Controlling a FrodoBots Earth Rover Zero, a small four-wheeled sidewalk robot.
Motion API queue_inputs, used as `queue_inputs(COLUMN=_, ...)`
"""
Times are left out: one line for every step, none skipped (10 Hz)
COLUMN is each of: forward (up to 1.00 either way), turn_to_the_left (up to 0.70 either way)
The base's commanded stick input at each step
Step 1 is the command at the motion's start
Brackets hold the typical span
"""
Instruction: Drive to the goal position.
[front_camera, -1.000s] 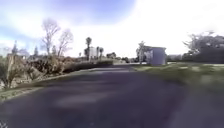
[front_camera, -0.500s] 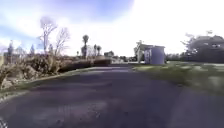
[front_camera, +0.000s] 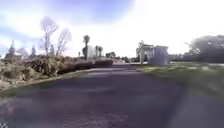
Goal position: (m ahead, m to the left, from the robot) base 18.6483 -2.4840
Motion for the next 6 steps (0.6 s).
queue_inputs(forward=0.85, turn_to_the_left=-0.34)
queue_inputs(forward=0.85, turn_to_the_left=-0.24)
queue_inputs(forward=0.85, turn_to_the_left=-0.15)
queue_inputs(forward=0.85, turn_to_the_left=-0.05)
queue_inputs(forward=0.85, turn_to_the_left=0.0)
queue_inputs(forward=0.85, turn_to_the_left=0.0)
